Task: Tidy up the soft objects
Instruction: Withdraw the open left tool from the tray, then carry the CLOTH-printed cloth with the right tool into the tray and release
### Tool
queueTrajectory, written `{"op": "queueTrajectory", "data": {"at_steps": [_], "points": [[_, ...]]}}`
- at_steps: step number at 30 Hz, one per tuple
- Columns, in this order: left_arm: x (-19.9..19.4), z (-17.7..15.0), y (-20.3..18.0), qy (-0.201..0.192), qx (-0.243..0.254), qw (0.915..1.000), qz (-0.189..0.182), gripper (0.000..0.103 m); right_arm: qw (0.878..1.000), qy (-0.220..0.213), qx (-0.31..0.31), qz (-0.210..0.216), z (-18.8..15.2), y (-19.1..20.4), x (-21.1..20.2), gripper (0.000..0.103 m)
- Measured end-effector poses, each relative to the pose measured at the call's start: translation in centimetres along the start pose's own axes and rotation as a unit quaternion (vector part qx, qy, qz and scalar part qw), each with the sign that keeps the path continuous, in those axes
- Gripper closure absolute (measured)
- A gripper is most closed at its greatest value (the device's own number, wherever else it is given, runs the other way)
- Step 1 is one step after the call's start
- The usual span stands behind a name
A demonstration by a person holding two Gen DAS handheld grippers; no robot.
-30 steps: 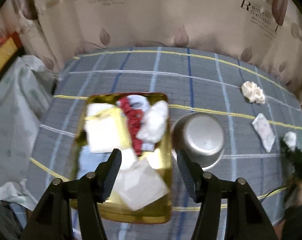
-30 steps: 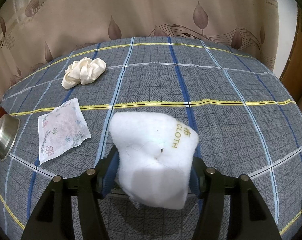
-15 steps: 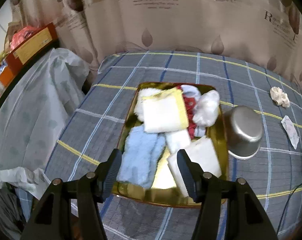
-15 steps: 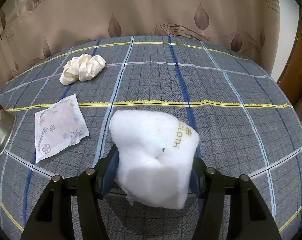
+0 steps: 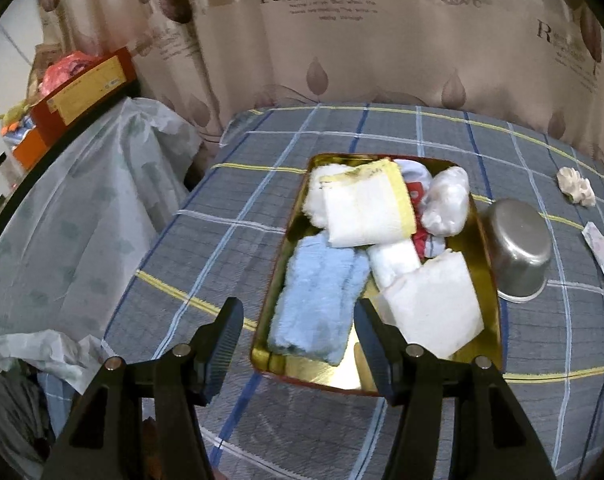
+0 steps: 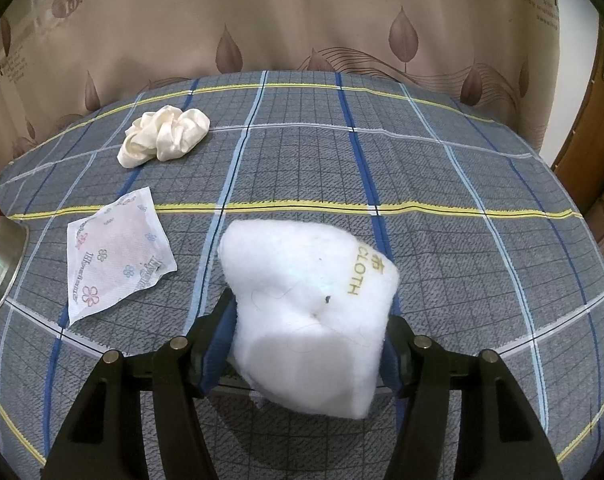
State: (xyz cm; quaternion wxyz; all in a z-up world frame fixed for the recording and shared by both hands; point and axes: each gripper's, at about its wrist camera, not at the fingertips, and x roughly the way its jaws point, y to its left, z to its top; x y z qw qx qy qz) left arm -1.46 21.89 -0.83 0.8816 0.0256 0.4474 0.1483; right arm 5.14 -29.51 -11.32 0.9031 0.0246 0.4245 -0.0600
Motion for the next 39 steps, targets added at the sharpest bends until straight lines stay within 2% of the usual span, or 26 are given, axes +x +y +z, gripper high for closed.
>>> {"op": "queueTrajectory", "data": {"at_steps": [4,8,13,20,28,31,39], "points": [[-0.2,-0.3,0.6,-0.006,-0.006,1.0,0.001,0.044,1.0,-0.001,-0.002,-0.004,0.1,0.1,-0.1,0.047],[-0.5,-0.6,1.9,-0.013,-0.031,0.9994,-0.004,0.044,1.0,-0.004,-0.004,-0.007,0.1,0.5,-0.4,0.059],[-0.2,-1.0,3.6,-0.005,-0.066,0.9977,-0.011,0.044,1.0,-0.005,-0.01,-0.016,0.1,1.2,-0.6,0.067],[0.0,-1.2,4.7,-0.004,-0.092,0.9957,-0.01,0.044,1.0,0.0,-0.017,-0.01,-0.1,2.8,-1.7,0.071],[0.1,-1.3,5.5,-0.006,-0.113,0.9936,0.0,0.044,0.999,-0.005,-0.041,0.035,-0.3,7.0,-4.3,0.071],[0.0,-1.4,6.1,-0.009,-0.124,0.9921,0.011,0.044,0.996,-0.006,-0.055,0.066,-0.3,9.3,-5.4,0.071],[0.0,-1.8,8.0,-0.006,-0.157,0.9871,0.029,0.044,0.981,-0.006,-0.119,0.153,-0.1,17.8,-8.8,0.071]]}}
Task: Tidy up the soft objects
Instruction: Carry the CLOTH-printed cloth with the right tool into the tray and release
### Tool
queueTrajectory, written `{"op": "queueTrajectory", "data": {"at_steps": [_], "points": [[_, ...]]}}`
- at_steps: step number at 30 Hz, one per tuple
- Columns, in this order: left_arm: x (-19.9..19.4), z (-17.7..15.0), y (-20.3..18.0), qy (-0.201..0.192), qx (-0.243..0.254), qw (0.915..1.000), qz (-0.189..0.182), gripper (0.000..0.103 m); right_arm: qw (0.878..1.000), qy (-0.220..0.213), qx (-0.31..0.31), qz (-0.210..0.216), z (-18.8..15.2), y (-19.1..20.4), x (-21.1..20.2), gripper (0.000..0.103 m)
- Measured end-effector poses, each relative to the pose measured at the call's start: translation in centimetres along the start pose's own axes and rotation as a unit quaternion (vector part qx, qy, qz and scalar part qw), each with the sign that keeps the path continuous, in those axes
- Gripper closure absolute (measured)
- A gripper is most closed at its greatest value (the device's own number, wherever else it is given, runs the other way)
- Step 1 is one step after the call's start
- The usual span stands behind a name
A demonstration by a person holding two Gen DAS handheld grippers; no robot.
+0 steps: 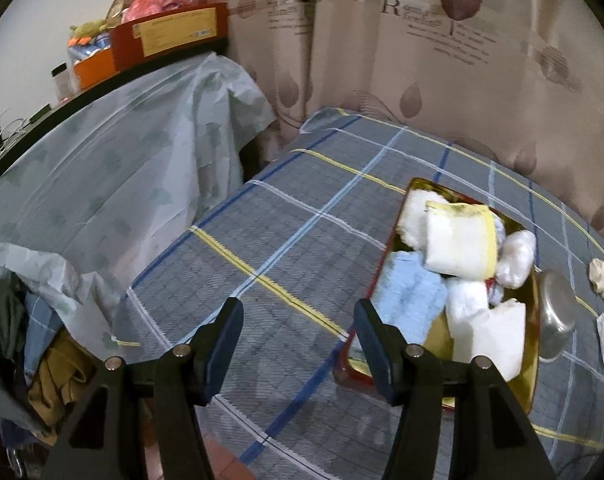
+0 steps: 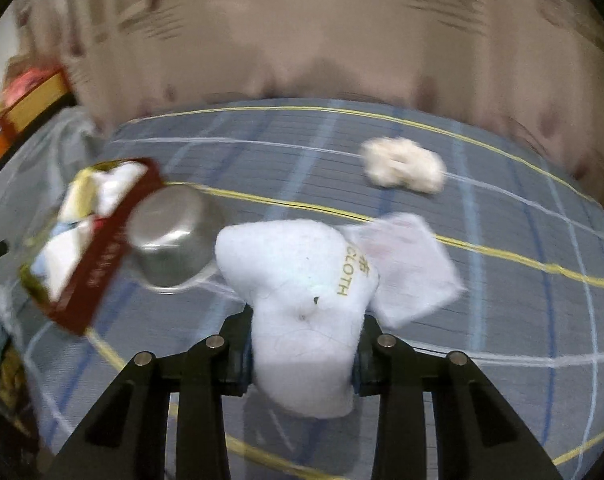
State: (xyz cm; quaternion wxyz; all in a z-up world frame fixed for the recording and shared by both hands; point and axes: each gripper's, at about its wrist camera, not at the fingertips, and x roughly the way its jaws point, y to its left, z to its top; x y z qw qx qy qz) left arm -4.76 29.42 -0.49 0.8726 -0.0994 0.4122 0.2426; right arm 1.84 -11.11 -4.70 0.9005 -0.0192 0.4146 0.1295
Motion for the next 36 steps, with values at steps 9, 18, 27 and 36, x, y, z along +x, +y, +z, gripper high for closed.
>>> {"op": "queueTrajectory", "data": {"at_steps": [9,18,27,36], "points": [[0.5,0.2,1.6,0.009,-0.019,0.9997,0.011,0.044,0.991,0.002,-0.097,0.088,2.5,11.3,0.8,0.071],[0.7,-0.4,4.0,0.016,-0.046,0.9982,0.036,0.044,0.977,0.002,-0.158,0.144,4.7,20.4,2.5,0.071],[1.0,-0.2,5.1,0.017,-0.062,0.9968,0.047,0.044,0.973,0.022,-0.175,0.152,6.9,25.1,5.4,0.07],[1.1,-0.1,5.0,0.014,-0.057,0.9969,0.053,0.044,0.972,0.038,-0.188,0.137,6.9,26.6,7.1,0.064]]}}
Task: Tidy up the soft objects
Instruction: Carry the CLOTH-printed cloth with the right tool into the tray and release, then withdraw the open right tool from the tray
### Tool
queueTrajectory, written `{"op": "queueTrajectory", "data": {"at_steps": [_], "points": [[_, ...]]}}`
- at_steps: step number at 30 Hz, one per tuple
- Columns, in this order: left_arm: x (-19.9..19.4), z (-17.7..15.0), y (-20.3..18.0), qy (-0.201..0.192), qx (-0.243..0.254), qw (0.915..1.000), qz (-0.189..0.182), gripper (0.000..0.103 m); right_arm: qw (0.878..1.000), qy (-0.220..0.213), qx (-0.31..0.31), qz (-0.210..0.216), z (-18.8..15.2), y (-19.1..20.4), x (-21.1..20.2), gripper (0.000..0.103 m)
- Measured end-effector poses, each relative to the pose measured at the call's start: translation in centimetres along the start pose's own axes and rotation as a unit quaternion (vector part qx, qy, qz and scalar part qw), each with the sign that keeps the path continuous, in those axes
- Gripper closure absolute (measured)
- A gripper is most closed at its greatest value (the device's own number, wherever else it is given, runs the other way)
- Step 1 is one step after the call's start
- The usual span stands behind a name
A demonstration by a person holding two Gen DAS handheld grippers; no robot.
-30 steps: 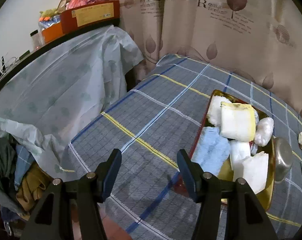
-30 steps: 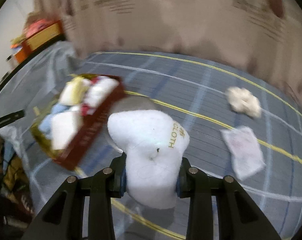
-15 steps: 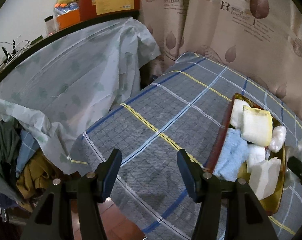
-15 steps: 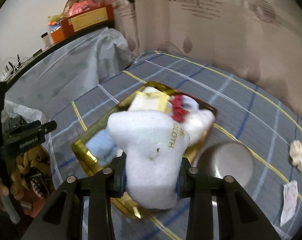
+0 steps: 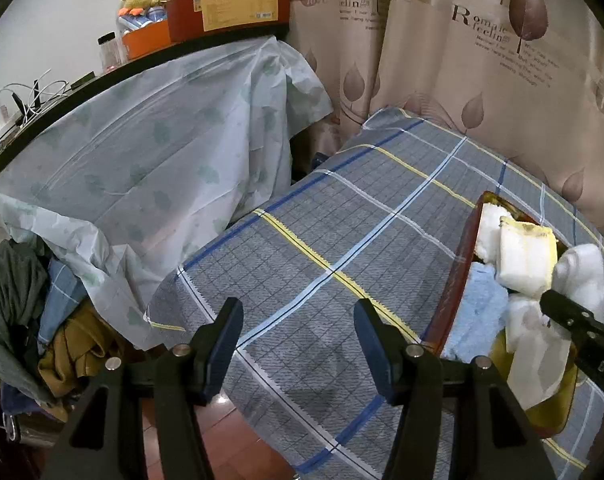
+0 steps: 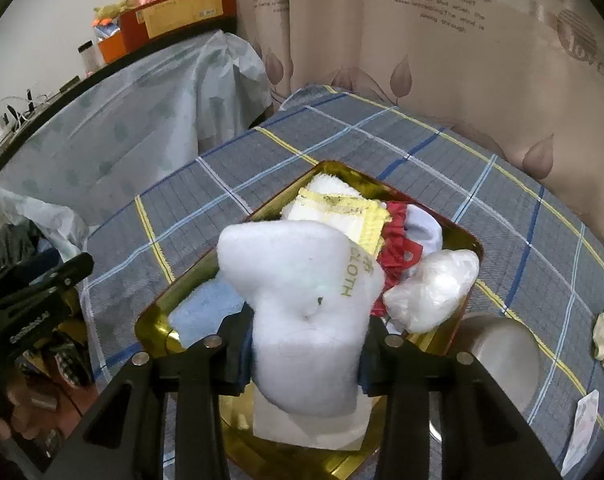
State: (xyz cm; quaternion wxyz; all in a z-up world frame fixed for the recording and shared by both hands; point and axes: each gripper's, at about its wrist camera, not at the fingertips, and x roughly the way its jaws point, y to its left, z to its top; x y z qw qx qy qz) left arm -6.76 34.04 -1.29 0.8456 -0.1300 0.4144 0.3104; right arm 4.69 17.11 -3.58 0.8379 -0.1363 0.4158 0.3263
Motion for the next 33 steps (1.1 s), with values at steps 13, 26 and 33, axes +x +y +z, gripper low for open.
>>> {"op": "queueTrajectory", "data": {"at_steps": [13,26,33], "points": [[0.0,-0.2,-0.4,0.003,0.004,1.0,-0.005,0.044,0.999,-0.022,0.029,-0.003,0.5,-0.9,-0.5,0.037],[0.1,-0.4,-0.7,0.001,0.014,0.9999,-0.005,0.044,0.997,-0.057,0.044,0.028,-0.1,-1.9,-3.3,0.025],[0.3,-0.3,-0.8,0.001,0.017,0.9999,-0.003,0.044,0.996,-0.073,0.04,0.021,0.1,-1.9,-4.1,0.02]]}}
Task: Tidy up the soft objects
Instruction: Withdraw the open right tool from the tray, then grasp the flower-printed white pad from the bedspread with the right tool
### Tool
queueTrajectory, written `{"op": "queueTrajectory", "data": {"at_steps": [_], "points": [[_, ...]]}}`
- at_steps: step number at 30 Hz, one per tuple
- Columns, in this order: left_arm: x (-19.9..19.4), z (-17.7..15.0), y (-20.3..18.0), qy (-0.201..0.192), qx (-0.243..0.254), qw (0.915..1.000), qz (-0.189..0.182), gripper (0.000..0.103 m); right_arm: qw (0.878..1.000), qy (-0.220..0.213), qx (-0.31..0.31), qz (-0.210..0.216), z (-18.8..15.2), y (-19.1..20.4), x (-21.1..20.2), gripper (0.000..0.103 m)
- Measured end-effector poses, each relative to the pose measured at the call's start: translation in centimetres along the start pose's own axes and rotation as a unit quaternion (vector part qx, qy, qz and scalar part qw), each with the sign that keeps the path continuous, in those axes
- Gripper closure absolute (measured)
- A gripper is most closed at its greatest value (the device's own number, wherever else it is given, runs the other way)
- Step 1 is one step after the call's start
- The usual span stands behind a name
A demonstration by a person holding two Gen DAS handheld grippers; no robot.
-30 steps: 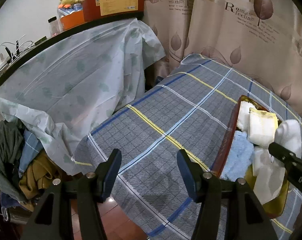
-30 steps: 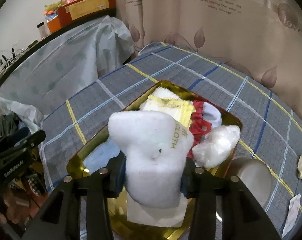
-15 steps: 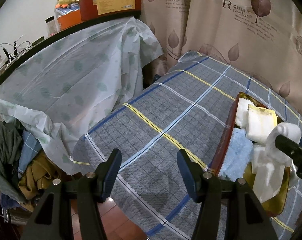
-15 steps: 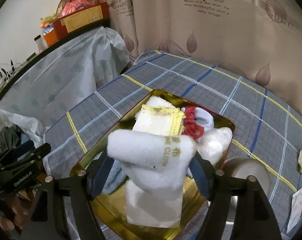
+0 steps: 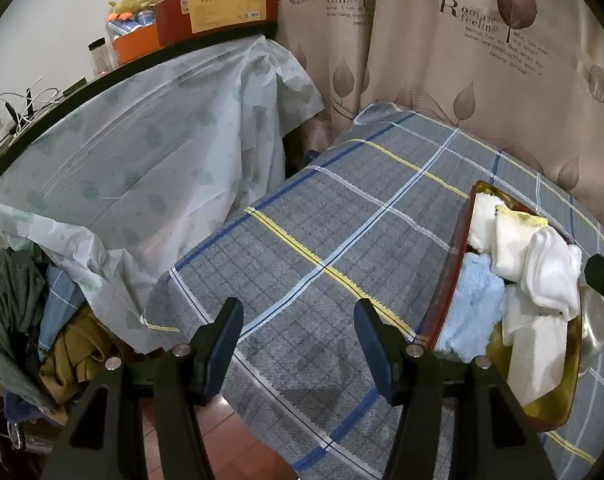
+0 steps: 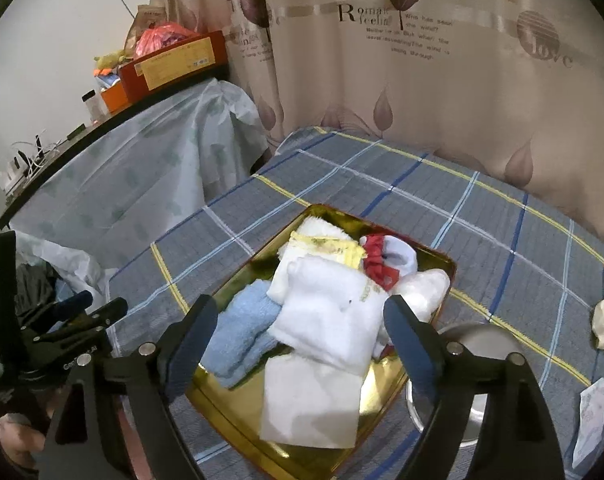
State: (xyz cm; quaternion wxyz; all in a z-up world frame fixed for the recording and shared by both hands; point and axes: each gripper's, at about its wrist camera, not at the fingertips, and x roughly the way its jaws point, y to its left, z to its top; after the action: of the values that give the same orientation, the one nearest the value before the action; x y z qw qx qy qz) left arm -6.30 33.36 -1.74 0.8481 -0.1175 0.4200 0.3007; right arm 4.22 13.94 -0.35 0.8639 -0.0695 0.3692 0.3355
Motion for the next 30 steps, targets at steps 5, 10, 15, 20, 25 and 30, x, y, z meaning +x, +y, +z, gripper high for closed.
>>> {"op": "queueTrajectory", "data": {"at_steps": [5,10,15,20,25,30], "points": [[0.3,-0.1,-0.4,0.004,0.004,1.0,0.001,0.044,1.0,0.001,0.013,-0.015,-1.0,-1.7,-0.3,0.02],[0.2,-0.2,-0.5,0.003,0.004,1.0,0.003,0.044,0.999,0.01,0.035,-0.041,-3.2,-4.9,-1.0,0.02],[0.2,-0.2,-0.6,0.002,0.009,0.9999,0.005,0.044,0.994,0.007,0.069,-0.09,-5.4,-10.2,-3.4,0.02],[0.0,-0.3,-1.1,-0.002,0.026,0.9996,0.009,0.044,0.982,0.008,0.113,-0.149,-8.2,-17.3,-6.5,0.02],[-0.1,-0.6,-2.0,-0.006,0.048,0.9987,0.017,0.044,0.969,0.029,0.145,-0.196,-11.3,-23.4,-8.6,0.019],[-0.4,-0.8,-2.9,-0.004,0.06,0.9981,0.011,0.044,0.962,0.042,0.167,-0.211,-14.2,-27.6,-9.3,0.017]]}}
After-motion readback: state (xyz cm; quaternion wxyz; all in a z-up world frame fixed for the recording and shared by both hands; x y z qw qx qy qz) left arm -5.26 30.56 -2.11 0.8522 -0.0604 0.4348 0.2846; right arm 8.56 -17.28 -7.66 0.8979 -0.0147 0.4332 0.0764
